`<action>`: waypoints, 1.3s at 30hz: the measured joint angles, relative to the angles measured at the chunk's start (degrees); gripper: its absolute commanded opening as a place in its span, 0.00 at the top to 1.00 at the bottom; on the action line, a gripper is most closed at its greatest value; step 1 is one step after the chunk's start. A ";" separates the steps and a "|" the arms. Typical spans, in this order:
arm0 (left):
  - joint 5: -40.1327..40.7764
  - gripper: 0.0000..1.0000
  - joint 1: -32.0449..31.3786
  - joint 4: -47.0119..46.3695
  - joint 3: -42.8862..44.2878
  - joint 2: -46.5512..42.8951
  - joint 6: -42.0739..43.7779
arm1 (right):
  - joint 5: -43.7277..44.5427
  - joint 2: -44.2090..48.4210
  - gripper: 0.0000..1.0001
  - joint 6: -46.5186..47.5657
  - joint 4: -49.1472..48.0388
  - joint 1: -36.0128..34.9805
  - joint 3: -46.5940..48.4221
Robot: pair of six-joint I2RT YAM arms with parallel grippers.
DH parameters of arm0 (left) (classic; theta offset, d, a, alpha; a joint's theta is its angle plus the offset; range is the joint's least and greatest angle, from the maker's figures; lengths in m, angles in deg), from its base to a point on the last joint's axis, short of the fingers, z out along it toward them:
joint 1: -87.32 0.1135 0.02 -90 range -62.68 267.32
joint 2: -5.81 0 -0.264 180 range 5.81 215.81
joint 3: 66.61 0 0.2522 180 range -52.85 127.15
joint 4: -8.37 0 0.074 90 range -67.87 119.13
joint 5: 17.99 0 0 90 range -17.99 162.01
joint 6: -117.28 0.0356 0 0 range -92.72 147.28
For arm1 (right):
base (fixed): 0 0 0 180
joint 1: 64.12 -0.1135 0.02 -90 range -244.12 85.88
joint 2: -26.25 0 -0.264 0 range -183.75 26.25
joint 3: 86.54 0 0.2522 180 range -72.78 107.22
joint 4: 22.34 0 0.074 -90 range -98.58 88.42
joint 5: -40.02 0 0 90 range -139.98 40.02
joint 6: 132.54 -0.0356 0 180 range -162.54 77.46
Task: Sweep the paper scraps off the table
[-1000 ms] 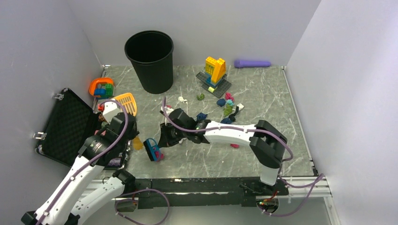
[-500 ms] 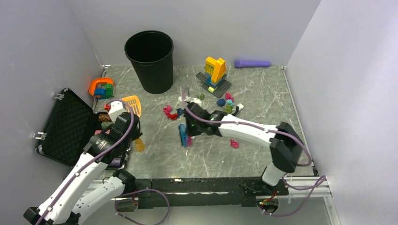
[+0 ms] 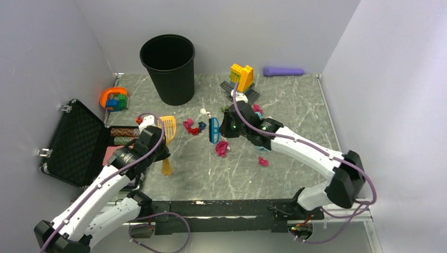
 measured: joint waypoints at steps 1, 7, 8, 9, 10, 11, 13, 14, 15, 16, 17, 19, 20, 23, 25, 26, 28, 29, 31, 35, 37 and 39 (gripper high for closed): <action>0.09 1.00 0.00 0.13 -0.17 -0.50 -0.02 | -1.22 -1.31 1.00 -0.44 -1.70 0.28 0.13; 1.49 1.00 0.00 0.35 -1.14 -5.92 -0.44 | -6.32 -17.16 1.00 -3.23 -5.79 0.83 9.73; 1.60 1.00 0.00 0.33 -1.27 -6.64 -0.44 | -6.91 -20.24 1.00 -3.91 -6.21 0.83 12.35; 1.68 1.00 0.00 0.37 -1.40 -7.21 -0.44 | -7.28 -22.67 1.00 -4.48 -6.58 0.81 14.43; 1.79 1.00 0.00 0.37 -1.60 -7.76 -0.46 | -7.65 -25.44 1.00 -5.18 -6.91 0.81 16.96; 1.84 1.00 0.00 0.48 -1.75 -8.02 -0.46 | -8.13 -27.89 1.00 -5.92 -7.37 0.81 19.15; 1.95 1.00 0.00 0.72 -1.90 -8.11 -0.59 | -9.03 -32.02 1.00 -7.76 -8.04 0.83 22.84; 1.97 1.00 0.00 0.83 -1.92 -8.07 -0.61 | -9.05 -33.48 1.00 -8.66 -8.24 0.83 23.98; 1.97 1.00 0.00 0.92 -1.92 -8.02 -0.61 | -9.25 -35.21 1.00 -10.25 -8.59 0.94 25.27; 1.97 1.00 0.00 0.96 -1.92 -7.96 -0.61 | -9.38 -36.33 1.00 -11.54 -8.87 1.07 25.86; 1.95 1.00 0.00 0.94 -1.92 -7.96 -0.61 | -9.70 -37.83 1.00 -13.81 -8.94 1.38 26.58; 1.95 1.00 0.00 0.92 -1.92 -7.82 -0.61 | -10.25 -39.95 1.00 -17.38 -8.55 2.32 27.12; 1.95 1.00 0.00 0.92 -1.92 -7.78 -0.59 | -10.58 -41.18 1.00 -19.45 -7.80 3.08 27.47; 1.92 1.00 0.00 0.90 -1.92 -7.52 -0.59 | -11.32 -43.85 1.00 -24.30 -4.13 5.77 28.30; 1.90 1.00 0.00 0.87 -1.92 -7.30 -0.57 | -11.19 -44.00 1.00 -26.75 -0.90 7.41 28.74; 1.86 1.00 0.00 0.87 -1.92 -7.02 -0.55 | -10.23 -43.50 1.00 -27.58 0.96 8.09 29.05; 1.77 1.00 0.00 0.81 -1.92 -6.73 -0.46 | -7.61 -41.53 1.00 -28.41 4.35 9.01 28.74; 1.73 1.00 0.00 0.74 -1.92 -6.64 -0.44 | -5.99 -39.76 1.00 -28.59 5.92 9.40 27.71; 1.51 1.00 0.00 0.57 -1.92 -6.62 -0.42 | -2.34 -34.77 1.00 -28.89 9.77 10.23 24.09; 1.20 1.00 0.00 0.33 -1.95 -6.73 -0.39 | 1.92 -24.35 1.00 -26.99 13.53 12.33 14.88; 0.90 1.00 0.00 0.24 -1.95 -6.73 -0.37 | 2.29 -20.76 1.00 -24.65 13.27 13.33 11.80; 0.83 1.00 0.00 0.26 -1.95 -6.71 -0.37 | 2.01 -18.12 1.00 -21.33 10.91 13.94 9.42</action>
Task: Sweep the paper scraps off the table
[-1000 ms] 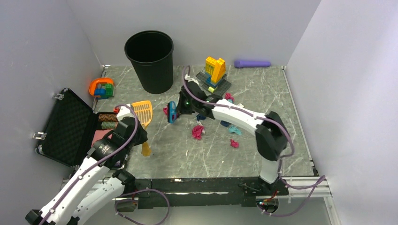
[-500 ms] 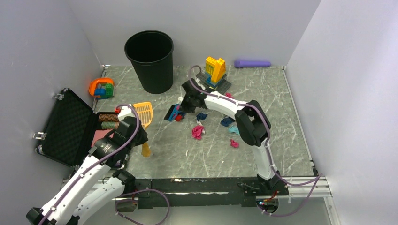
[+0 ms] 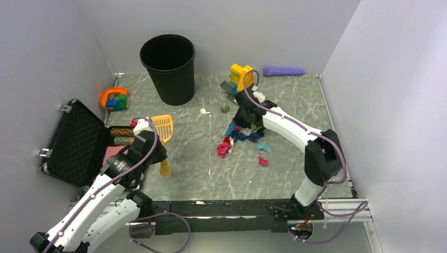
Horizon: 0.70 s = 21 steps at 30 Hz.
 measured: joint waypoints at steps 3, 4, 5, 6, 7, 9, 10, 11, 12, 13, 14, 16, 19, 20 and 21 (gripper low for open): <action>-0.22 1.00 0.00 0.00 0.00 0.00 0.02 | -2.67 1.25 1.00 4.24 -5.77 0.00 -1.22; -0.28 1.00 0.00 0.00 0.00 -0.02 0.02 | -4.04 1.25 1.00 5.62 -8.33 0.00 -1.22; -0.33 1.00 0.00 -0.02 0.00 -0.02 0.02 | -5.62 1.14 1.00 6.69 -10.67 0.00 -1.20; -0.33 1.00 0.00 -0.04 0.00 -0.02 0.02 | -7.10 0.96 1.00 7.63 -12.98 0.00 -1.18; -0.33 1.00 0.00 -0.04 0.00 -0.02 0.02 | -8.39 0.63 1.00 8.24 -14.71 0.00 -1.09; -0.35 1.00 0.00 -0.07 0.00 -0.02 0.02 | -11.28 -1.70 1.00 9.11 -18.05 0.00 0.74; -0.35 1.00 0.00 -0.04 0.00 0.00 0.02 | -12.74 -3.61 1.00 9.22 -19.61 0.00 2.25; -0.35 1.00 0.00 -0.04 0.00 0.00 0.02 | -13.77 -5.44 1.00 9.20 -20.94 0.00 3.58; -0.33 1.00 0.00 -0.04 0.00 0.00 0.02 | -14.93 -7.91 1.00 8.98 -22.25 0.00 5.44; -0.35 1.00 0.00 -0.04 0.00 0.00 0.04 | -15.76 -10.43 1.00 8.72 -23.41 0.00 7.32; -0.35 1.00 0.00 -0.07 0.00 0.00 0.04 | -16.48 -12.92 1.00 8.31 -24.30 0.00 9.11; -0.35 1.00 0.00 -0.04 0.00 0.00 0.04 | -16.85 -18.14 1.00 7.10 -24.61 0.00 13.09; -0.35 1.00 0.00 0.00 0.00 0.00 0.07 | -15.52 -24.48 1.00 4.94 -22.01 0.09 18.51; -0.35 1.00 0.00 -0.02 0.00 0.00 0.09 | -14.45 -26.18 1.00 4.00 -19.96 0.15 20.39; -0.35 1.00 0.00 -0.02 0.00 0.00 0.09 | -13.31 -27.47 1.00 2.91 -17.64 0.28 22.01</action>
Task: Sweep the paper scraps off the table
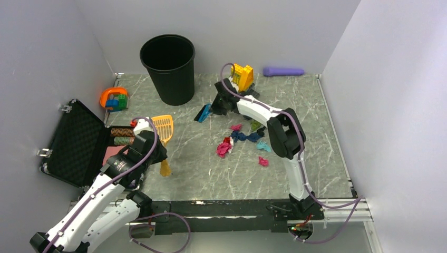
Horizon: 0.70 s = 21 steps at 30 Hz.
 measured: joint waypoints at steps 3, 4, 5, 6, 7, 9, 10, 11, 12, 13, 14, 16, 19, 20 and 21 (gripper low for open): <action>-0.02 1.00 0.00 -0.07 0.00 0.00 0.11 | 3.87 -0.55 1.00 -3.34 6.10 0.50 2.40; -0.04 1.00 0.00 -0.13 0.00 0.00 0.13 | 5.60 0.13 1.00 -4.37 7.69 0.66 2.54; -0.04 1.00 0.00 -0.17 0.00 0.00 0.13 | 7.37 1.14 1.00 -5.22 9.09 0.76 2.19; -0.07 1.00 0.00 -0.22 0.00 0.02 0.13 | 9.03 2.62 1.00 -6.01 10.16 0.87 1.18; -0.09 1.00 0.00 -0.22 0.00 0.07 0.15 | 10.82 5.16 1.00 -6.86 10.75 0.98 -1.29; -0.35 1.00 0.00 -0.46 -0.04 0.13 0.31 | 13.38 10.49 1.00 -7.72 11.67 1.20 -7.04; -0.46 1.00 0.00 -0.63 -0.11 0.13 0.35 | 14.23 13.94 1.00 -7.74 11.69 1.29 -10.84; -0.59 1.00 0.00 -0.85 -0.17 0.22 0.48 | 14.69 16.65 1.00 -7.30 11.39 1.33 -13.64; -0.70 1.00 0.00 -1.01 -0.24 0.42 0.55 | 14.53 19.15 1.00 -6.25 9.70 1.44 -16.44; -0.90 1.00 0.00 -1.14 -0.24 0.55 0.63 | 14.10 20.96 1.00 -5.16 7.39 1.57 -18.69; -1.07 1.00 0.00 -1.27 -0.24 0.76 0.92 | 13.11 22.91 1.00 -3.67 4.33 1.66 -21.16; -1.51 1.00 0.00 -1.49 -0.24 1.33 1.18 | 11.26 25.18 1.00 -1.49 -0.81 1.88 -24.13; -1.70 1.00 0.00 -1.55 -0.24 1.86 1.36 | 7.85 25.44 1.00 0.66 -6.56 2.45 -24.68; -1.73 1.00 0.00 -1.57 -0.24 1.88 1.40 | 7.13 25.20 1.00 1.07 -7.39 2.67 -24.46; -1.75 1.00 0.00 -1.60 -0.24 1.86 1.40 | 6.51 24.74 1.00 1.27 -7.67 3.04 -23.80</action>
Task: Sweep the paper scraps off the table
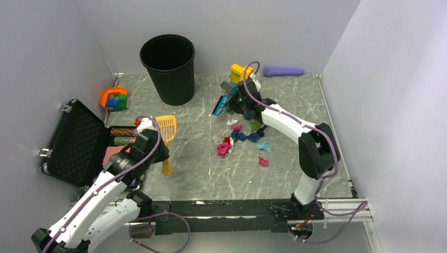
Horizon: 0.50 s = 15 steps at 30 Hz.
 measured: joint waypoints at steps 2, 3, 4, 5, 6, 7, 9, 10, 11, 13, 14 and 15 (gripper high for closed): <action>-0.07 1.00 0.00 -0.07 0.00 -0.02 0.00 | -0.98 -1.75 1.00 0.17 -0.28 0.98 2.21; -0.20 1.00 0.00 -0.17 -0.02 -0.02 0.02 | -1.25 -2.86 1.00 0.15 -0.48 1.55 3.39; -0.26 1.00 0.00 -0.28 -0.07 -0.02 0.00 | -1.40 -3.93 1.00 0.07 -0.79 2.14 4.31; -0.42 1.00 0.00 -0.35 -0.09 0.00 0.00 | -1.46 -4.85 1.00 -0.28 -1.09 2.78 4.81; -0.63 1.00 0.00 -0.37 -0.09 0.00 0.00 | -1.46 -5.49 1.00 -0.85 -1.18 3.37 4.83; -0.96 1.00 0.00 -0.42 -0.09 0.04 0.00 | -1.42 -6.01 1.00 -1.44 -0.92 3.91 4.83; -1.79 1.00 0.00 -0.74 -0.09 0.31 0.02 | -1.27 -7.19 1.00 -3.32 -0.50 5.20 4.81; -2.29 1.00 0.00 -0.94 -0.09 0.61 0.02 | -1.16 -7.69 1.00 -4.39 -0.13 5.86 4.81; -2.84 1.00 0.00 -1.11 -0.09 1.01 0.02 | -1.09 -8.02 1.00 -5.27 0.39 6.38 4.81; -4.15 1.00 0.00 -1.57 -0.09 1.99 0.00 | -0.81 -8.57 1.00 -7.15 2.93 7.52 4.81; -4.96 1.00 0.00 -2.05 -0.17 2.69 0.02 | -0.57 -8.66 1.00 -7.98 4.52 7.93 4.81; -6.08 1.00 0.00 -2.73 -0.42 3.32 0.02 | -0.26 -8.68 1.00 -8.72 6.14 8.37 4.81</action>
